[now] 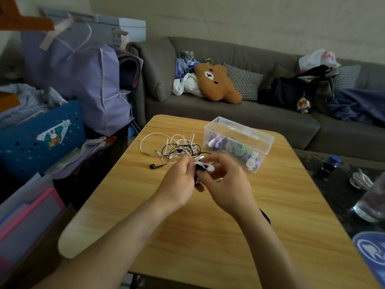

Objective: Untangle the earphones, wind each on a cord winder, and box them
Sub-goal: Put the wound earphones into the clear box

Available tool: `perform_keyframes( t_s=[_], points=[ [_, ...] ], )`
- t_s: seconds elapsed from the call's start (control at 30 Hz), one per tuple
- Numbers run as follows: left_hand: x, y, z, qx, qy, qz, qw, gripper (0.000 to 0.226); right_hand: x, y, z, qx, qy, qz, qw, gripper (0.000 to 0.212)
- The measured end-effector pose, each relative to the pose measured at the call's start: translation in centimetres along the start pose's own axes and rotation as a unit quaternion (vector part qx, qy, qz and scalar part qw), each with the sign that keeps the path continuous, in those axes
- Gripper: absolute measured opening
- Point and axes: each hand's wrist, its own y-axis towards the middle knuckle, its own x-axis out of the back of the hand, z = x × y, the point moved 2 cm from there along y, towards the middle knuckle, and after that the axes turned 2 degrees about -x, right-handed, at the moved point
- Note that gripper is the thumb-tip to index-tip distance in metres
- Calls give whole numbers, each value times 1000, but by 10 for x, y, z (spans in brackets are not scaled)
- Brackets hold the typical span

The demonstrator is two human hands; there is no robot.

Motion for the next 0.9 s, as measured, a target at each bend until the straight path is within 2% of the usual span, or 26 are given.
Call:
perform_keyframes(
  t_s=[0.07, 0.13, 0.23, 0.33, 0.43, 0.53, 0.63, 0.7, 0.8, 0.9],
  points=[
    [3, -2, 0, -19, 26, 1, 999, 28, 3, 0, -4, 46, -80, -24, 995, 20],
    [5, -3, 1, -21, 13, -7, 1000, 30, 5, 1, -7, 65, -66, -21, 996, 28],
    [7, -3, -3, -42, 7, -1, 999, 34, 6, 1, -5, 106, -30, 33, 993, 39],
    [11, -5, -7, -68, 18, 0, 998, 36, 5, 0, -4, 115, -8, 85, 990, 31],
    [15, -4, -4, -70, 17, 14, 997, 27, 5, 0, -3, 110, -13, 78, 991, 26],
    [16, -5, -3, -78, 66, 61, 993, 28, 9, 0, -3, 115, -48, 74, 989, 25],
    [18, -7, -1, -88, 109, 109, 984, 28, 12, 1, -7, 78, -60, 116, 988, 24],
    [19, -5, 0, -97, 121, 103, 983, 25, 14, 1, -10, 70, -46, 94, 992, 19],
    [18, 0, 7, -97, 145, 60, 983, 21, 13, 2, -11, 84, -67, 4, 994, 13],
    [16, 2, 11, -81, 109, 37, 990, 23, 5, 4, -17, 70, -56, -2, 996, 6]
  ],
)
